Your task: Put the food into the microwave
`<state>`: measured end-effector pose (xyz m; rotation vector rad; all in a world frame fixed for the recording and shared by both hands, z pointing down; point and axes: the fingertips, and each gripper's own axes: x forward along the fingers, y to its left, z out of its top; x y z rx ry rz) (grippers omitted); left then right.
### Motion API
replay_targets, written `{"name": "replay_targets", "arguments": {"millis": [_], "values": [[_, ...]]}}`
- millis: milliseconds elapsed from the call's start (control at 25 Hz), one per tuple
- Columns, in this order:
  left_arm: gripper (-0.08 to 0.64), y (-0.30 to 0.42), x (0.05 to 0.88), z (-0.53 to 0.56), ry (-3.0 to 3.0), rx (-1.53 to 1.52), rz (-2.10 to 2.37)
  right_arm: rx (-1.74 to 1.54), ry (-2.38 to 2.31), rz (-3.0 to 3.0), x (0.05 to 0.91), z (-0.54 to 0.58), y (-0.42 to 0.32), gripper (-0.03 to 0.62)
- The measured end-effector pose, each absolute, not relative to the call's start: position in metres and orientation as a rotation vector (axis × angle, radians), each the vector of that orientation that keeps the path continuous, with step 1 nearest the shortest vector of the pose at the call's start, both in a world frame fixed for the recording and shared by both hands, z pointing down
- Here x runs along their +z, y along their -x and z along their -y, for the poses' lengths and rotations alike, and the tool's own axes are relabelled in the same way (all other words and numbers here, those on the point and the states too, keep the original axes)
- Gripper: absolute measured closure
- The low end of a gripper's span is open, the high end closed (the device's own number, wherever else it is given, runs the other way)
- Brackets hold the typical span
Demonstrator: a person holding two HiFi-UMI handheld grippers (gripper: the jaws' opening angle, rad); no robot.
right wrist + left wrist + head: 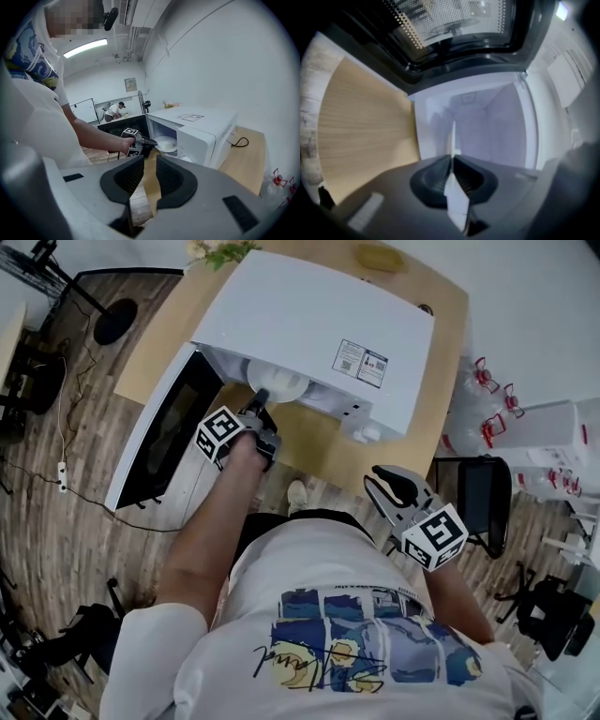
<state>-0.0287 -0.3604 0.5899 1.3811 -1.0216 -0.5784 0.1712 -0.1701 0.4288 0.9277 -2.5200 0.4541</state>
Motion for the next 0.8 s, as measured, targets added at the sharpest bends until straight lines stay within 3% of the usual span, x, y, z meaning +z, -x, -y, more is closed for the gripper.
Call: {"name": "replay_targets", "arguments": {"millis": [360, 800], "values": [[0.534, 0.023, 0.600, 0.387, -1.374, -0.507, 1.096, 0.462, -0.902, 2.540, 0.429, 0.192, -0.178, 0.517], [0.471, 0.026, 0.597, 0.392, -1.599, -0.073, 1.370, 0.479, -0.864, 2.564, 0.427, 0.203, -0.172, 0.516]]}}
